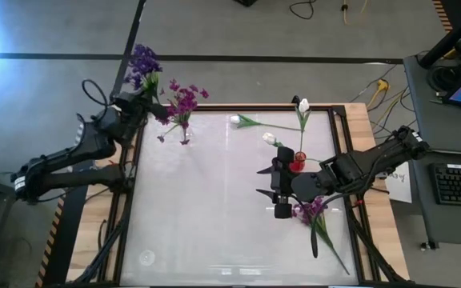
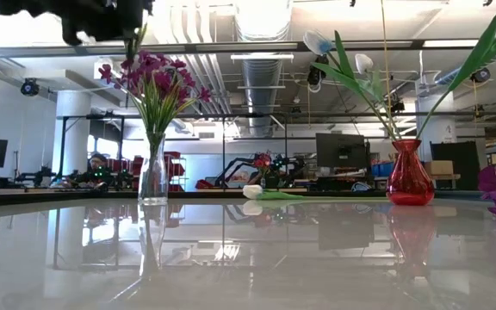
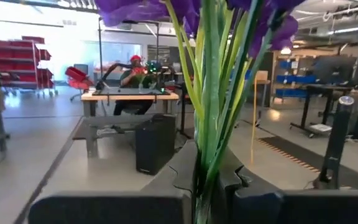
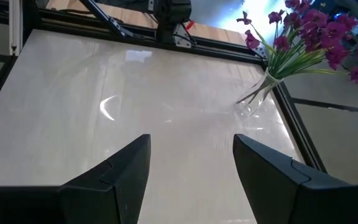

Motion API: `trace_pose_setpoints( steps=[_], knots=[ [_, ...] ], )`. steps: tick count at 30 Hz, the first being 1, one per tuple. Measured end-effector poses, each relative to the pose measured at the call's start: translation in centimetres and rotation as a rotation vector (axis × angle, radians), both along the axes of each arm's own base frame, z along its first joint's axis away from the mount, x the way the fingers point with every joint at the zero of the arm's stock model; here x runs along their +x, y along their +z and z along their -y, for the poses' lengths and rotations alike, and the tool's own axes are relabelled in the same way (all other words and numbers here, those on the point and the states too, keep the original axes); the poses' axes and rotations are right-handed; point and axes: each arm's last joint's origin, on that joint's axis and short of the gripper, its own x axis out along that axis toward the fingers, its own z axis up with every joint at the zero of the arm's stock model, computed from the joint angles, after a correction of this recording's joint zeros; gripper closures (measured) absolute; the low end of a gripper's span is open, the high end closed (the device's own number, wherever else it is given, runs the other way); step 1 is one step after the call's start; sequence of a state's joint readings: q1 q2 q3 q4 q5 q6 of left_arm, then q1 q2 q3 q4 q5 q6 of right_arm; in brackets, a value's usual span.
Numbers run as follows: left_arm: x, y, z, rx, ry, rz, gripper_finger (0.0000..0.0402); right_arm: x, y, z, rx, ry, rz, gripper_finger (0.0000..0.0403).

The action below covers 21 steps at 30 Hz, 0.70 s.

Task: Sort flowers into vase by color
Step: Put the violet flower into the transparent vase

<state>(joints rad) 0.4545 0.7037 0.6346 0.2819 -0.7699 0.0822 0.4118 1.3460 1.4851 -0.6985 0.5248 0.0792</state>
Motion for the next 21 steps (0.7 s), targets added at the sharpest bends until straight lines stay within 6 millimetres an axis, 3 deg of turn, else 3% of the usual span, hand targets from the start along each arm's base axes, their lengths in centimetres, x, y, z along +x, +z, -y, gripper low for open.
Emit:
trace_pose_setpoints(
  steps=[13,21],
  knots=[
    [0.6,-4.3,-0.2,-0.041,-0.081,0.153,0.0401,0.0,-0.3,0.0,-0.004,0.000,-0.007,0.0181],
    [0.8,-4.8,-0.2,-0.054,-0.115,0.194,0.0401,0.1,-0.3,0.0,-0.001,-0.001,-0.002,0.0181]
  ],
)
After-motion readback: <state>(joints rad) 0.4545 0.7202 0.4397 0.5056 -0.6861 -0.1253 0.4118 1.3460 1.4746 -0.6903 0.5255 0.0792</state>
